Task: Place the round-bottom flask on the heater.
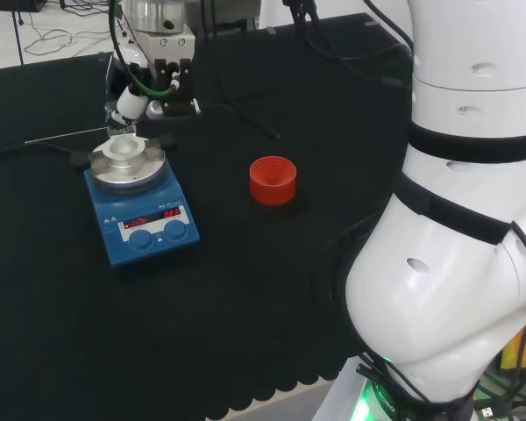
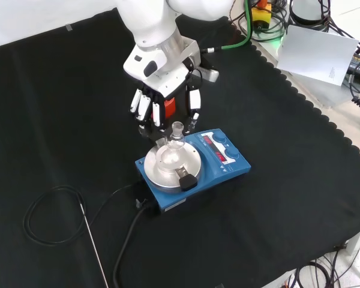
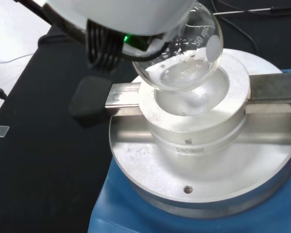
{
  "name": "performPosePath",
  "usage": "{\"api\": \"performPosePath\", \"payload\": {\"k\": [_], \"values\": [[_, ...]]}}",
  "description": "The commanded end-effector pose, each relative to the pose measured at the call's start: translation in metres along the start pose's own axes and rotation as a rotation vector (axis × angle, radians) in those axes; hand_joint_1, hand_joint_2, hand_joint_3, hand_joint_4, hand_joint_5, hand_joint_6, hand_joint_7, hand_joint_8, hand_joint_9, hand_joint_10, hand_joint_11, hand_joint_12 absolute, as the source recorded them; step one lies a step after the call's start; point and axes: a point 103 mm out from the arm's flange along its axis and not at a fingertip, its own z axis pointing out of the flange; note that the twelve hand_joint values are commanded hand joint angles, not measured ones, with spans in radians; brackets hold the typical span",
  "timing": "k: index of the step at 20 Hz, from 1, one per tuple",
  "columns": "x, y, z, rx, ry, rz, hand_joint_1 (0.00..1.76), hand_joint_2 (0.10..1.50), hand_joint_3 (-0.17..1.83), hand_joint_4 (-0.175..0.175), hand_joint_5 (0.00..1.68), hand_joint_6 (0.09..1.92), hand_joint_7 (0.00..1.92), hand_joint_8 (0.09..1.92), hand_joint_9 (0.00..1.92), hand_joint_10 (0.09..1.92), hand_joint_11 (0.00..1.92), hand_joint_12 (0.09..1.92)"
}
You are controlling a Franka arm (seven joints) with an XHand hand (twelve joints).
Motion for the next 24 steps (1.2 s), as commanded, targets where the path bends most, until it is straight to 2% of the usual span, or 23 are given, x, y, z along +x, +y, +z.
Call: {"api": "performPosePath", "payload": {"k": [1,13,24], "values": [[0.003,0.004,0.008,0.019,-0.005,-0.007,1.15,0.62,0.76,0.068,1.24,0.78,0.54,0.70,0.77,0.56,0.55,1.27],[-0.001,0.018,0.021,0.043,-0.007,-0.008,1.15,0.62,0.77,0.066,1.24,0.78,0.54,0.70,0.77,0.56,0.55,1.27],[-0.016,0.024,0.025,0.055,-0.006,0.011,1.15,0.61,0.77,0.065,1.24,0.78,0.54,0.70,0.77,0.56,0.55,1.27]]}}
